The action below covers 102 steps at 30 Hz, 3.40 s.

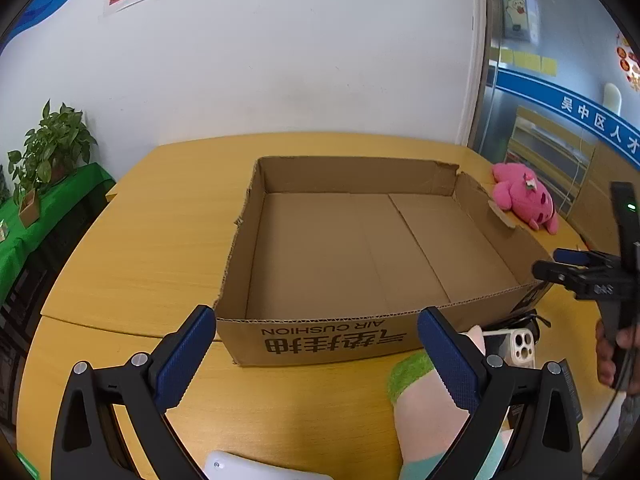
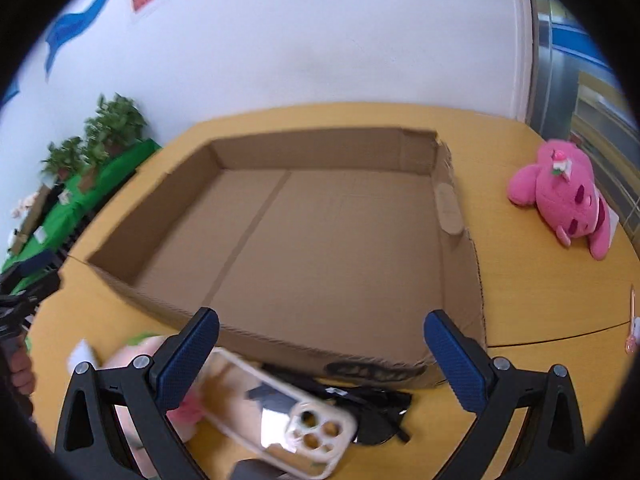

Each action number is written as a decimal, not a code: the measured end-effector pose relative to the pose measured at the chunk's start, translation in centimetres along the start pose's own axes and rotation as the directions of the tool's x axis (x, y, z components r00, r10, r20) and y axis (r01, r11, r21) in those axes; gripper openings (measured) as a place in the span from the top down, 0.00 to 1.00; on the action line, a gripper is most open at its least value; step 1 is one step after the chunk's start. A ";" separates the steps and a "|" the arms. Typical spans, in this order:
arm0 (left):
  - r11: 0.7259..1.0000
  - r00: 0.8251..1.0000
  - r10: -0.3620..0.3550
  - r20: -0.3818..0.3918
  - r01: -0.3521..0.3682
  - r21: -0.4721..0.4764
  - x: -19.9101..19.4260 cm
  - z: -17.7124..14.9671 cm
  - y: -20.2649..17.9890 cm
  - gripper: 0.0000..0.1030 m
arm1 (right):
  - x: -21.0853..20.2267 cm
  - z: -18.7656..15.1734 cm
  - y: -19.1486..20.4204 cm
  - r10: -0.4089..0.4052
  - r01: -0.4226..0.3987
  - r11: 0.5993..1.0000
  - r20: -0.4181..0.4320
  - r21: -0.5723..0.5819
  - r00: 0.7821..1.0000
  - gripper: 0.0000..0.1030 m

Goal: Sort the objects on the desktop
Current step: 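Move both tools toward the plush pig beside the box, then grasp the pink-and-teal plush pig with the left gripper, then lift the plush pig with the left gripper over the cardboard box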

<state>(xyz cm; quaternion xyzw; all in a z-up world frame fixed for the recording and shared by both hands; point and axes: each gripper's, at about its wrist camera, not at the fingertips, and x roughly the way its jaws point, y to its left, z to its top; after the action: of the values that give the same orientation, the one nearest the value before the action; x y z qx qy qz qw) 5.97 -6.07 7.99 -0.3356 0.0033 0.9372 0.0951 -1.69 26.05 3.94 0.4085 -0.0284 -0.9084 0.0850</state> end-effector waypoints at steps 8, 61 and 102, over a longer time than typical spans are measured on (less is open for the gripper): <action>0.999 0.998 -0.042 -0.051 0.042 0.002 0.7 -1.4 -0.5 0.01 | 1.8 0.3 -6.5 -0.013 0.020 0.998 -0.097 0.067 0.995 0.01; 0.908 0.865 -0.393 -0.311 0.312 -0.279 2.2 -7.4 -2.7 0.22 | -2.8 -14.0 15.4 0.337 -0.367 0.927 -0.257 -0.077 0.906 0.03; 0.896 0.896 -0.441 0.057 0.443 -0.032 -7.6 5.6 -3.2 0.46 | -12.4 -5.6 18.0 0.396 -0.362 0.841 0.000 -0.402 0.918 0.27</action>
<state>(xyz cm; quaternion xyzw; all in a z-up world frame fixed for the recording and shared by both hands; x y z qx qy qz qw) 8.80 -3.89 17.30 -0.3068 -0.0960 0.8988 0.2979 12.91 10.61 11.52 0.3310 0.0710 -0.8766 0.3420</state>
